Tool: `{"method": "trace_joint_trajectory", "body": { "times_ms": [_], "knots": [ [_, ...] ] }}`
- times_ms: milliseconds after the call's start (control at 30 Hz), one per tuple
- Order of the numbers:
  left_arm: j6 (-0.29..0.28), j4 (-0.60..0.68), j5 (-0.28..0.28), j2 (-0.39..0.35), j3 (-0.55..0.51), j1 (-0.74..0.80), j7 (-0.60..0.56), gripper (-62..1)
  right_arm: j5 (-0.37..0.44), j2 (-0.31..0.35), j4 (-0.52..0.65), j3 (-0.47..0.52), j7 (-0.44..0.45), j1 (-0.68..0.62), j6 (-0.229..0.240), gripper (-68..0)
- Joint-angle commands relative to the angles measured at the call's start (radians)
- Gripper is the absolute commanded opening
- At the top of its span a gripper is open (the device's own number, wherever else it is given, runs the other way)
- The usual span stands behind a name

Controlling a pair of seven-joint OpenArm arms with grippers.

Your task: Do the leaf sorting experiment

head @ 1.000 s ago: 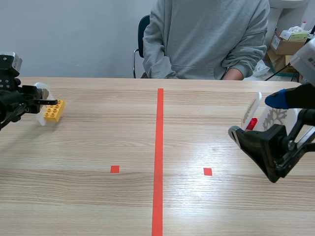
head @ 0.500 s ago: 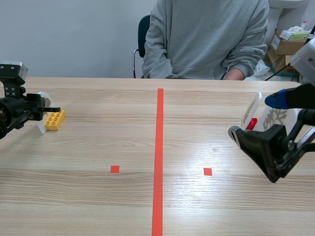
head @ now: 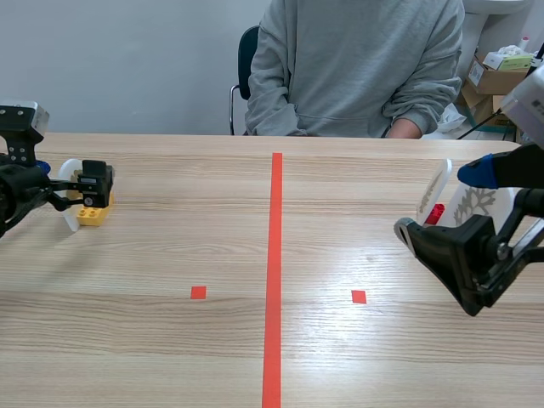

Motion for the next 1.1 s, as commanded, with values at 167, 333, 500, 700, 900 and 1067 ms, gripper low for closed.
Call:
{"method": "trace_joint_trajectory", "body": {
  "times_ms": [167, 333, 500, 700, 900, 1067],
  "knots": [
    [-0.164, 0.413, -0.054, -0.116, -0.007, 0.274, 0.039, 1.4, 0.011, 0.006, 0.000, 0.001, 0.005, 0.014, -0.003, -11.1],
    [-0.170, 0.813, -0.104, -0.154, -0.045, 0.581, 0.095, 1.4, 0.011, 0.006, 0.000, 0.001, 0.006, 0.014, -0.003, -11.1],
    [-0.108, 1.158, -0.109, -0.153, -0.054, 0.883, 0.109, 1.4, 0.011, 0.006, 0.000, 0.001, 0.005, 0.014, -0.003, -11.1],
    [-0.069, 1.388, -0.107, -0.137, -0.054, 1.140, 0.108, 1.4, 0.011, 0.006, 0.000, 0.001, -0.003, 0.014, -0.003, -11.1],
    [-0.043, 1.463, -0.103, -0.089, -0.055, 1.276, 0.100, 1.4, 0.011, 0.006, 0.000, 0.001, -0.005, 0.014, -0.003, -11.1],
    [-0.040, 1.543, -0.095, -0.066, -0.065, 1.345, 0.081, 1.4, 0.011, 0.006, 0.000, 0.001, -0.010, 0.011, -0.003, -11.1]
  ]
}}
